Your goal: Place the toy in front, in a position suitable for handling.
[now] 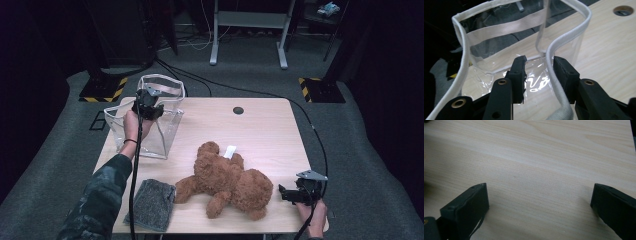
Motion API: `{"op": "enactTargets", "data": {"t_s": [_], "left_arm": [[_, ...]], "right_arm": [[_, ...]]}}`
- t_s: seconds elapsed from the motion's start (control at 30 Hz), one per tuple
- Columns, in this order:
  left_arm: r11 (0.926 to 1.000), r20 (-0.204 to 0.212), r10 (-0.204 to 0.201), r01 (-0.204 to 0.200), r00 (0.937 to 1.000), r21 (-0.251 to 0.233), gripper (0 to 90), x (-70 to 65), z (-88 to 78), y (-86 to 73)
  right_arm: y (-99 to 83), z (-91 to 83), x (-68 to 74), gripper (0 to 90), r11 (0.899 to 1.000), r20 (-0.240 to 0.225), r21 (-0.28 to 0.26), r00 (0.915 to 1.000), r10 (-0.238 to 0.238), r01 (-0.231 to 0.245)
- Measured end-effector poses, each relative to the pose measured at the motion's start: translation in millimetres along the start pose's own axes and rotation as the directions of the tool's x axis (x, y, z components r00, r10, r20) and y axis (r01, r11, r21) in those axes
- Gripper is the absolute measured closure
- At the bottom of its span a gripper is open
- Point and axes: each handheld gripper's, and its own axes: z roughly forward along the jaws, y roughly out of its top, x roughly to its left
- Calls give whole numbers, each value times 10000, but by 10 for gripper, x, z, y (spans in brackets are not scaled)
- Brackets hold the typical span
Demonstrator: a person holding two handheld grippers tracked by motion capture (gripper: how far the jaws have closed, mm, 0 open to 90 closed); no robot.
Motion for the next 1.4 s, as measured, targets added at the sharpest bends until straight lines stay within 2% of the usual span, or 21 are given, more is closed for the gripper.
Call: {"op": "enactTargets", "data": {"t_s": [0.1, 0.2, 0.33, 0.5, 0.57, 0.7, 0.73, 0.8, 0.93, 0.97, 1.0, 1.03, 1.07, 1.13, 1.23, 1.37, 1.4], "left_arm": [[9996, -405, -292, 292, 9988, -25, 639, 49, 37, 24], [9996, -956, -259, 249, 9951, -117, 649, 88, 53, 39], [9979, -1137, -652, 647, 9914, -81, 652, 178, 99, 62], [9976, -1427, -693, 689, 9873, -83, 654, 237, 110, 81], [9987, -1739, -505, 512, 9835, -4, 658, 265, 117, 75], [9972, -2069, -701, 738, 9759, 102, 666, 329, 145, 34], [9967, -2053, -761, 806, 9757, 135, 666, 337, 148, 24], [9969, -1776, -760, 784, 9812, 68, 655, 337, 140, 11], [9961, -1299, -827, 777, 9881, -429, 476, 238, 9, -25], [9930, -1120, -937, 847, 9893, -826, 388, 181, -75, -61], [9930, -1120, -937, 847, 9893, -826, 367, 181, -75, -61], [9902, -1028, -978, 864, 9899, -1097, 367, 144, -153, -95], [9894, -892, -984, 878, 9911, -1160, 344, 135, -216, -120], [9846, -607, -1200, 1110, 9909, -1354, 309, 128, -341, -180], [9752, -124, -1655, 1617, 9861, -1509, 242, 142, -486, -290], [9688, 223, -1852, 1863, 9824, -1633, 220, 90, -631, -464], [9676, 143, -1754, 1751, 9844, -1819, 221, 21, -682, -555]], "right_arm": [[0, 0, 0, 10, 10000, -2, 1, 10000, 3, -3], [0, 0, -1, 10, 10000, -8, 1, 10000, -2, 2], [0, 0, -1, 10, 10000, -7, 0, 10000, -5, 5], [0, 0, -1, 10, 10000, -10, 1, 10000, -7, 7], [0, 0, -1, 10, 10000, -7, -1, 10000, -3, 3], [0, 0, -1, 10, 10000, -6, -1, 10000, -2, 2], [0, 0, -1, 10, 10000, -5, -3, 10000, -4, 4], [0, 0, 0, 10, 10000, -3, 0, 10000, -2, 2], [0, 0, 0, 10, 10000, -2, 1, 10000, -3, 3], [0, 0, 0, 11, 10000, 0, 1, 10000, -1, 1], [0, 0, 0, 11, 10000, 0, 1, 10000, -1, 1], [0, -1, 1, 11, 10000, -5, 5, 10000, 12, -12], [-1, -1, 0, 11, 10000, 2, 5, 10000, 6, -6], [0, -2, 1, 11, 10000, 6, 5, 10000, 19, -19], [-1, -3, 5, 11, 10000, 16, 19, 10000, 63, -63], [0, -2, 2, 11, 10000, 28, 11, 10000, 24, -24], [-1, -2, 2, 11, 10000, 26, 1, 10000, 27, -27]]}}
